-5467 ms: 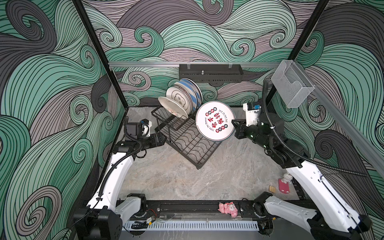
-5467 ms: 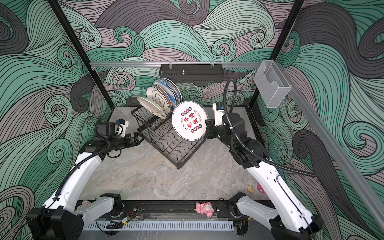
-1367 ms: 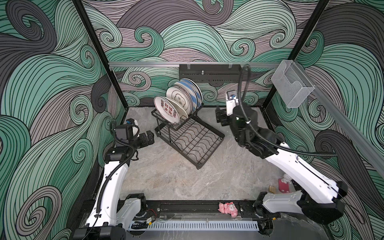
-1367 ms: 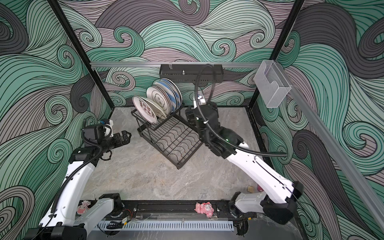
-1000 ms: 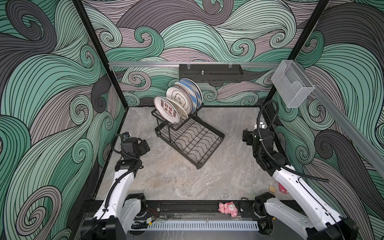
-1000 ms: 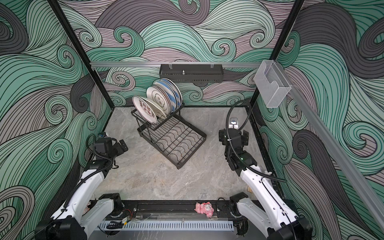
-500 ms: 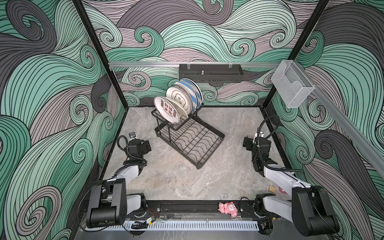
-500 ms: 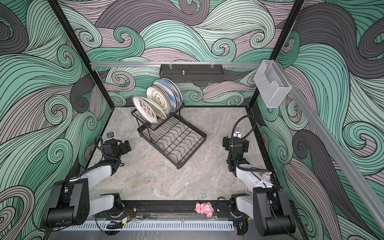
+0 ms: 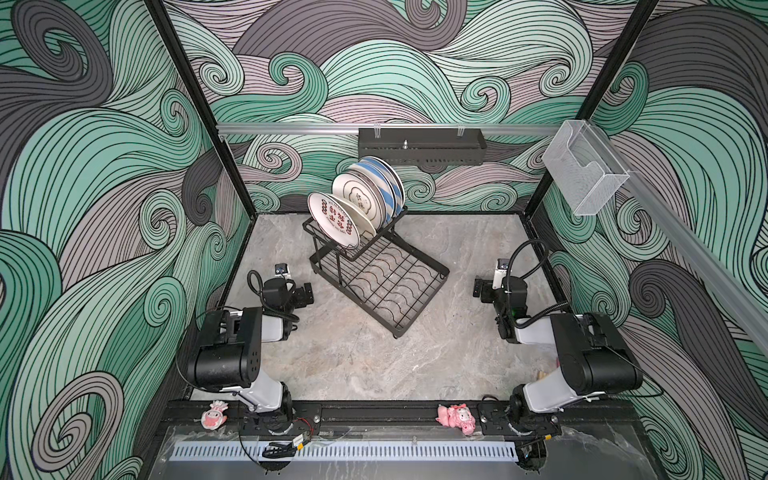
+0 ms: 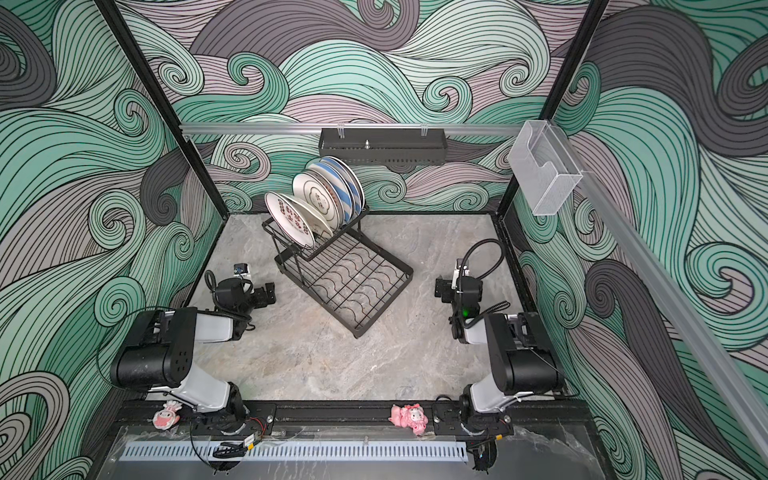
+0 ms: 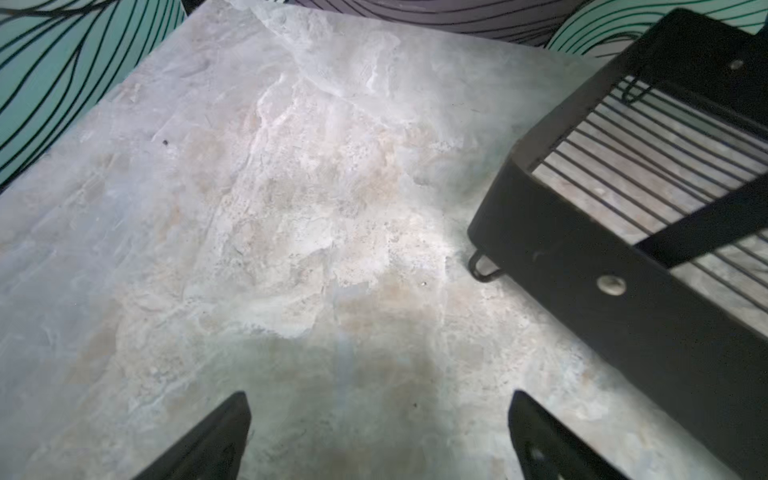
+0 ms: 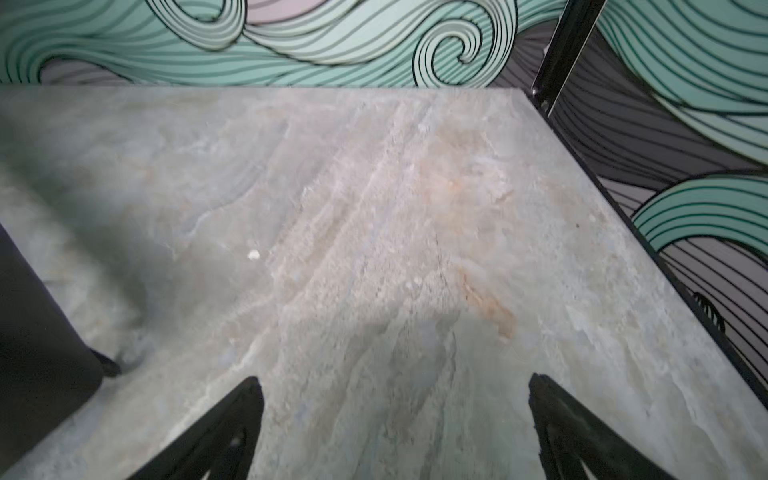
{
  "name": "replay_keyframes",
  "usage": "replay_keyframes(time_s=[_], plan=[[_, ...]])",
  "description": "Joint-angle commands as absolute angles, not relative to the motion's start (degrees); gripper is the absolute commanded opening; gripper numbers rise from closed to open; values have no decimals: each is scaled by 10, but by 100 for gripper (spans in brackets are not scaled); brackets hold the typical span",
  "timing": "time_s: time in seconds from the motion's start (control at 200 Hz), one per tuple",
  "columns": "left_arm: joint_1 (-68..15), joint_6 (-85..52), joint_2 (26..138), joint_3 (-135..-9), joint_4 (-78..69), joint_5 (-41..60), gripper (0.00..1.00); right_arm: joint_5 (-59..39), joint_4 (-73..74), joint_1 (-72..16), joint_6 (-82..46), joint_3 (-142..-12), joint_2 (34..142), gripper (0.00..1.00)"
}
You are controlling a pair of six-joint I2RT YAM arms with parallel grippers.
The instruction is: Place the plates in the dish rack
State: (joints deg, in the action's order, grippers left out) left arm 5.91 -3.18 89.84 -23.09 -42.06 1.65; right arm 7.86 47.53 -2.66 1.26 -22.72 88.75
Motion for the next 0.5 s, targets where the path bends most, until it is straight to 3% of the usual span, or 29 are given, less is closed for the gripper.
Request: replay_keyframes(time_s=[0.0, 0.08, 0.165, 0.265, 0.335, 0.49], plan=[[59, -11, 904, -244, -479, 40, 99, 51, 480, -23, 15, -233, 880, 99], [58, -27, 871, -280, -351, 31, 98, 52, 487, -23, 14, -232, 882, 99], [58, -9, 893, -252, -448, 41, 99, 52, 485, -23, 14, -232, 882, 99], [58, -25, 872, -278, -357, 31, 99, 51, 484, -23, 14, -233, 882, 99], [58, -9, 885, -261, -416, 40, 99, 51, 482, -22, 14, -233, 882, 99], [58, -16, 881, -267, -394, 36, 99, 51, 483, -23, 15, -232, 882, 99]])
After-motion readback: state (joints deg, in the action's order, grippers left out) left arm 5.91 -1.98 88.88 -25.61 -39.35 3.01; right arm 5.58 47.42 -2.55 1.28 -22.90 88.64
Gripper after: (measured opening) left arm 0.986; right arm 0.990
